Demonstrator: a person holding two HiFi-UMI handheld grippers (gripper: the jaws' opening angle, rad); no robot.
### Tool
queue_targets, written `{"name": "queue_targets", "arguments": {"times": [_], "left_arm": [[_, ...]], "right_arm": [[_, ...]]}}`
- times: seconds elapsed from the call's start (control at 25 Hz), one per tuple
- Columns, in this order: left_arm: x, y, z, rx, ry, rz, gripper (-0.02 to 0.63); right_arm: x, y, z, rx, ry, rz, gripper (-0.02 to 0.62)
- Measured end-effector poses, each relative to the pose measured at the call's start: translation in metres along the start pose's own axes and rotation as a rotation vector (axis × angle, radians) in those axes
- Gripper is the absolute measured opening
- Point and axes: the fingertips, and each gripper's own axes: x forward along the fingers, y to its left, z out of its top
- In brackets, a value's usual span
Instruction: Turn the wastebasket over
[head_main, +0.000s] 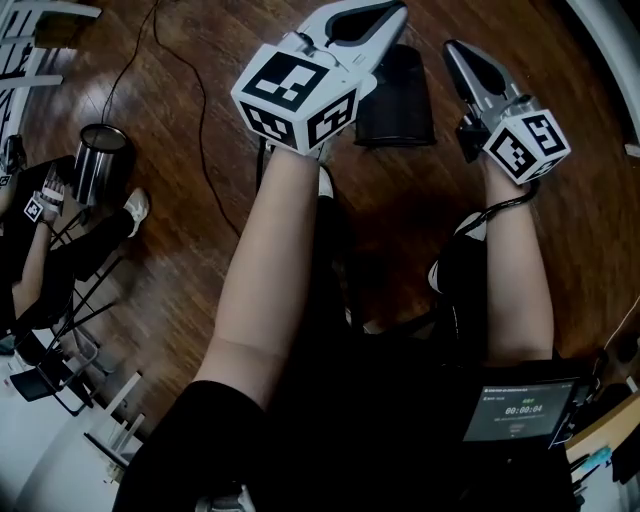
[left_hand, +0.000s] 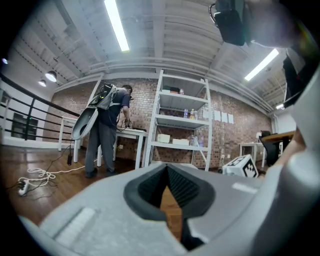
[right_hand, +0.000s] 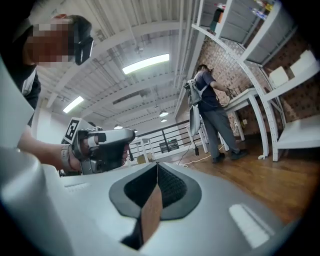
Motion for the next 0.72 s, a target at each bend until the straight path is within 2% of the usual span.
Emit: {"name": "queue_targets", "arguments": {"times": [0.12,0.24,0.32,0.44,0.52,0.6,0.72], "left_arm": [[-0.007,0.008,-0.006,-0.015,-0.005,0.005,0.003],[-0.008,0.014,-0.004,-0.033,-0.016,0.008,0.003],[-0.006,0.014,0.002,-0.044,-0.025,0.006,0.003],[0.0,0.004,0.01,-0.049,-0.035,-0.008,0.003],[0.003,-0.001,0.015,-0.047,-0.04,-0.013,0.003],[0.006,-0.005,0.02,-0.05,-0.048,-0.015,0.003],[0.009,-0.009,0.026,-0.057,-0.056,-0.022,0.003]], "right_arm": [[0.007,-0.007,-0.02,0.156,-0.073,-0.025,0.011],[0.009,-0.015,-0.033,0.346,-0.201,-0.018,0.011],[0.0,-0.03,-0.045,0.528,-0.298,-0.034,0.011],[-0.025,-0.06,-0.077,0.883,-0.483,-0.075,0.012],[-0.041,-0.075,-0.098,1.058,-0.597,-0.122,0.012],[-0.055,-0.083,-0.12,1.13,-0.638,-0.18,0.012],[-0.07,-0.083,-0.144,1.144,-0.629,-0.232,0.012]]}}
